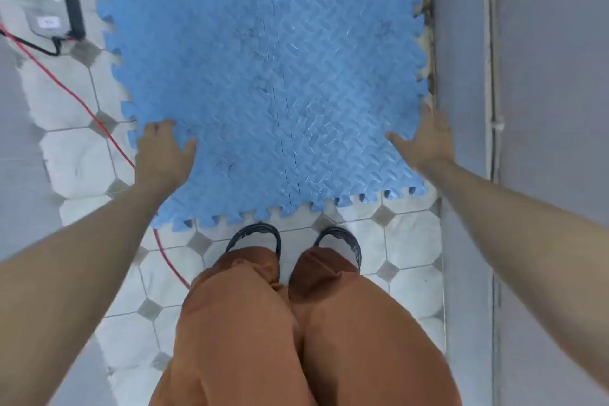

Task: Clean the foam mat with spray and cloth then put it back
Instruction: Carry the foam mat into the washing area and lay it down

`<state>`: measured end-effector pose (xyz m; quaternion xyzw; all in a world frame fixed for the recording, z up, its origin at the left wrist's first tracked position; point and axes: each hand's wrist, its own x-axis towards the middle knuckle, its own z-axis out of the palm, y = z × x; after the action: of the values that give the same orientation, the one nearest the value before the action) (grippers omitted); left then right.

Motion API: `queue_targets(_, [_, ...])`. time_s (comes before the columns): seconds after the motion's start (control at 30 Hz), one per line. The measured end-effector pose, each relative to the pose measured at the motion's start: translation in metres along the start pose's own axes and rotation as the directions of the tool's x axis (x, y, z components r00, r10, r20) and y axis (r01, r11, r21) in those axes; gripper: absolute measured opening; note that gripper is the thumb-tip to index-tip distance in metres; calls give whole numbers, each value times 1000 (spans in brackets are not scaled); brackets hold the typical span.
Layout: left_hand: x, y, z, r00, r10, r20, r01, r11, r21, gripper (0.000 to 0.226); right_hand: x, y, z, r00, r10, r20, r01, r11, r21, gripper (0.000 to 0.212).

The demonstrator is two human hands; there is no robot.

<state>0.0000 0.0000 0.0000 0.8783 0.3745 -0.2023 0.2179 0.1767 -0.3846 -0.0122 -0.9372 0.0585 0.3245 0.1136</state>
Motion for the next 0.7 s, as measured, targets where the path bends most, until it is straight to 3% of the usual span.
queue_targets(0.1, [17, -19, 20, 979, -194, -56, 198, 977, 75, 79, 20, 17, 25, 998, 59, -3, -59, 998, -25, 106])
queue_targets(0.2, [23, -28, 32, 960, -268, -79, 274, 958, 80, 94, 24, 30, 44, 999, 31, -20, -31, 999, 7, 109])
queue_targets(0.33, [28, -45, 36, 922, -386, -35, 382, 920, -92, 107, 20, 31, 50, 993, 22, -120, -8, 994, 109, 107])
queue_targets(0.47, [33, -47, 26, 904, -427, -31, 422, 900, -113, 111, 20, 21, 45, 992, 78, -97, -63, 987, 149, 104])
queue_targets(0.57, [27, -39, 4, 903, -425, -68, 426, 904, 14, 109, 16, 13, 30, 984, 137, -114, -116, 978, 175, 100])
queue_targets(0.7, [10, -37, -47, 936, -346, -65, 351, 929, 120, 104, -21, 0, -7, 977, 175, -124, -175, 985, 8, 89])
